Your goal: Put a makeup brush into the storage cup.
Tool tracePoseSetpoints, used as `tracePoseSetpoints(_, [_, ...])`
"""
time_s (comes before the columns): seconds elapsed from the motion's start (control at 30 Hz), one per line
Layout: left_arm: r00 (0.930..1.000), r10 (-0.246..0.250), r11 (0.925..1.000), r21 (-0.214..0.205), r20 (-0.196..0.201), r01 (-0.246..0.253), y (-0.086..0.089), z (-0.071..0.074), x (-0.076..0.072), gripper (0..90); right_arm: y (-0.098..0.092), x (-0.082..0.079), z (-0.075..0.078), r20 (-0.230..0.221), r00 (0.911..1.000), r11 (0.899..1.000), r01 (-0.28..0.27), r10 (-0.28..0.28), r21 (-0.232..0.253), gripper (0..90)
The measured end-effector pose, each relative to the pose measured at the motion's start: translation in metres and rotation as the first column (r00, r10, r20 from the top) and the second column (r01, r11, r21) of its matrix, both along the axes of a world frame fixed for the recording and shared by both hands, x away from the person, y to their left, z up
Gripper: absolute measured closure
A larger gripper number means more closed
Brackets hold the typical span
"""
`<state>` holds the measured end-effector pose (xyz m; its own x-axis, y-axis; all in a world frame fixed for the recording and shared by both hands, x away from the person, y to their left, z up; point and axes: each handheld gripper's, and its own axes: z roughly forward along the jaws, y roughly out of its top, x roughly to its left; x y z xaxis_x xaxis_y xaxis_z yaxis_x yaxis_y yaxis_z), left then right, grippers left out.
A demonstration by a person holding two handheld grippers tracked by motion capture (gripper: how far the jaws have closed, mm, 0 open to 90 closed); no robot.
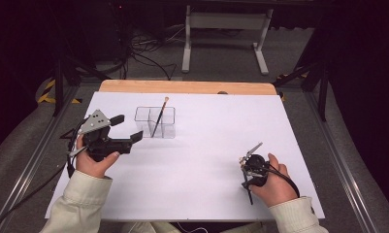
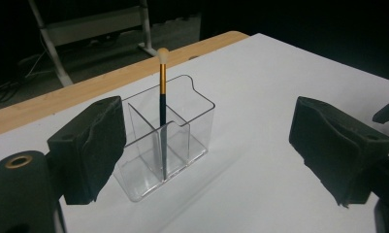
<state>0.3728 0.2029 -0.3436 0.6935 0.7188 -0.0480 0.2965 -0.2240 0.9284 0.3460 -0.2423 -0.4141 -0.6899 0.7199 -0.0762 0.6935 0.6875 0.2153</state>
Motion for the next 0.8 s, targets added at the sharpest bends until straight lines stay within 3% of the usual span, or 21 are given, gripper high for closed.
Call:
tracePoseSetpoints(0.4, [1.0, 0.0, 1.0, 0.001, -0.003, 0.0, 0.0009, 0.0, 0.0007, 13.5, -0.0006, 0.0018, -0.0053, -0.031, 0.9995, 1.0, 0.005, -0.006, -0.028, 55.3])
tracePoseSetpoints(0.8, [1.0, 0.0, 1.0, -0.003, -0.004, 0.0, 0.0014, 0.0003, 0.0003, 13.5, -0.0007, 0.0033, -0.0055, -0.067, 0.9971, 0.999, 0.037, -0.038, -0.011, 62.4])
